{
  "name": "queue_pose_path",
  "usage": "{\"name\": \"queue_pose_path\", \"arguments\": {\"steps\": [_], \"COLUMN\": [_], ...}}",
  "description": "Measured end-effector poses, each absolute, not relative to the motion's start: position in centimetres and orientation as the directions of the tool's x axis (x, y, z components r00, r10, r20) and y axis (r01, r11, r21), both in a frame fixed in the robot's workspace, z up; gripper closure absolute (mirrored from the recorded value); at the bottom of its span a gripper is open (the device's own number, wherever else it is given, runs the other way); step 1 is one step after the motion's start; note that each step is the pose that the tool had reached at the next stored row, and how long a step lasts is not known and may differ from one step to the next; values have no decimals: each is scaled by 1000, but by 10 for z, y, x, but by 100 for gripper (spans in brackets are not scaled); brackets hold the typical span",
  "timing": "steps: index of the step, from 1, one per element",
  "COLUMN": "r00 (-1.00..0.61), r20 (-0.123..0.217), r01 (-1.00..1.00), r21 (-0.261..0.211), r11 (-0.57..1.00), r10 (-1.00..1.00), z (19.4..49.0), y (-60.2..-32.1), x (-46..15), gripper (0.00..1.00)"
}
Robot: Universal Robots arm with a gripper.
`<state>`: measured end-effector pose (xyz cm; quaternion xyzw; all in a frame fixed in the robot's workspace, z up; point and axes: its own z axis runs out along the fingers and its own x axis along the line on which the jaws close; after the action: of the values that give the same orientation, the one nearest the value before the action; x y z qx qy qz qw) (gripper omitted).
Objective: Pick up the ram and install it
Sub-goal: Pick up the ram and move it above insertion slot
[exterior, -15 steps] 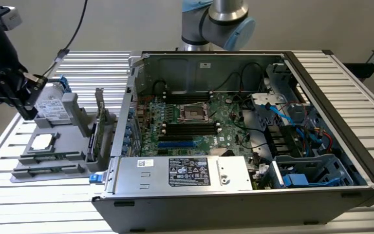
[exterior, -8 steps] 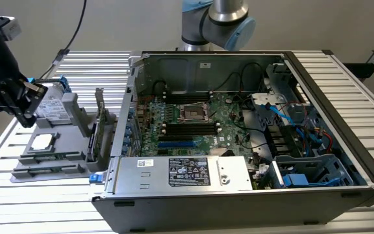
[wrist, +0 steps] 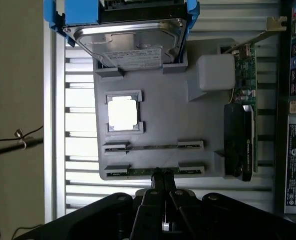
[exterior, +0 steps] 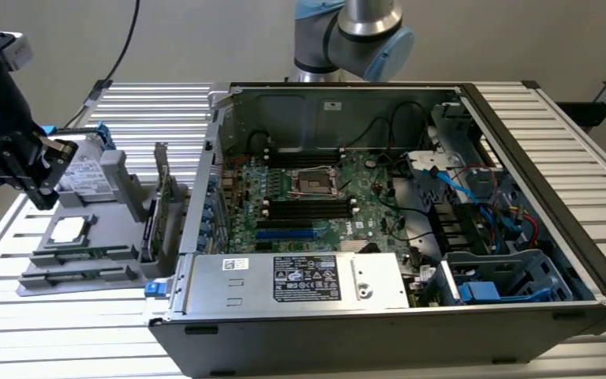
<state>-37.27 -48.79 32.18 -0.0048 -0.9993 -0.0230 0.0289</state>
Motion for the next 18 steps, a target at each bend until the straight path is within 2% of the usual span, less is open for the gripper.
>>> {"name": "queue_pose_path", "arguments": {"steps": [13, 18], "r00": [-998, -994], "r20": [58, 58], "r01": [16, 100], "r21": [46, 46], "r11": [999, 994], "r10": [13, 97], "z": [321, 319], "y": [-488, -488], "x": [-373, -373], "gripper": [90, 90]}}
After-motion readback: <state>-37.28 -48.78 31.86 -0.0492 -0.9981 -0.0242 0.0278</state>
